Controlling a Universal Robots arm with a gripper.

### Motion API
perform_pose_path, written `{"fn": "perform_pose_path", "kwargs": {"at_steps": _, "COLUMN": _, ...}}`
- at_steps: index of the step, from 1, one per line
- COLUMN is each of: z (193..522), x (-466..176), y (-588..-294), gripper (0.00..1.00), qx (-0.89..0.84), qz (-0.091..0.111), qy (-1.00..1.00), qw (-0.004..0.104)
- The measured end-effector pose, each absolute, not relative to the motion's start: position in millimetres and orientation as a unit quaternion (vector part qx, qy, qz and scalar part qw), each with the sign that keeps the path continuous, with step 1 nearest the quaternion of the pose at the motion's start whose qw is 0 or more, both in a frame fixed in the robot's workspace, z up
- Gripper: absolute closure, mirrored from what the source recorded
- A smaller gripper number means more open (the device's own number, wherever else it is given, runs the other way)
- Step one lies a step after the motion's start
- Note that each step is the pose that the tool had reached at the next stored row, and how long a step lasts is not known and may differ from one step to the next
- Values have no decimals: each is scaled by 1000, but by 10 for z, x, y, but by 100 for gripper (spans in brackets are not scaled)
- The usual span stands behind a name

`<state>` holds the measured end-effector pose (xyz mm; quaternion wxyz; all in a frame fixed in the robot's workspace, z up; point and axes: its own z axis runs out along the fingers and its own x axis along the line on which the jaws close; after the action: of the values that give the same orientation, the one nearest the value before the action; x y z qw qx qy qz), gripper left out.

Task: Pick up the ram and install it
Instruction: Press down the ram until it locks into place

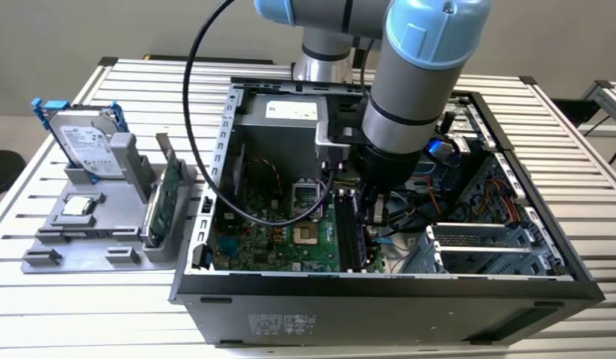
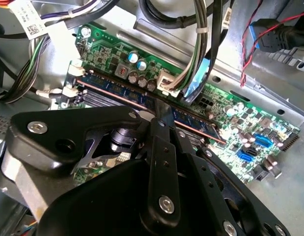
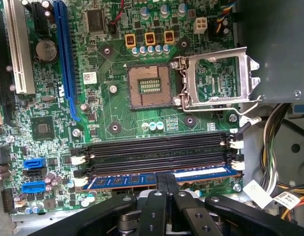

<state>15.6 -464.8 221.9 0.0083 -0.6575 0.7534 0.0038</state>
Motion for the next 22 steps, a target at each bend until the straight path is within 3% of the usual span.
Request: {"fn": "perform_pose_path", "kwargs": {"at_steps": 22, "z": 2198, "x": 157, "y": -4642, "gripper": 100, "qx": -658, "qz": 3, "qy": 753, "qw": 7}}
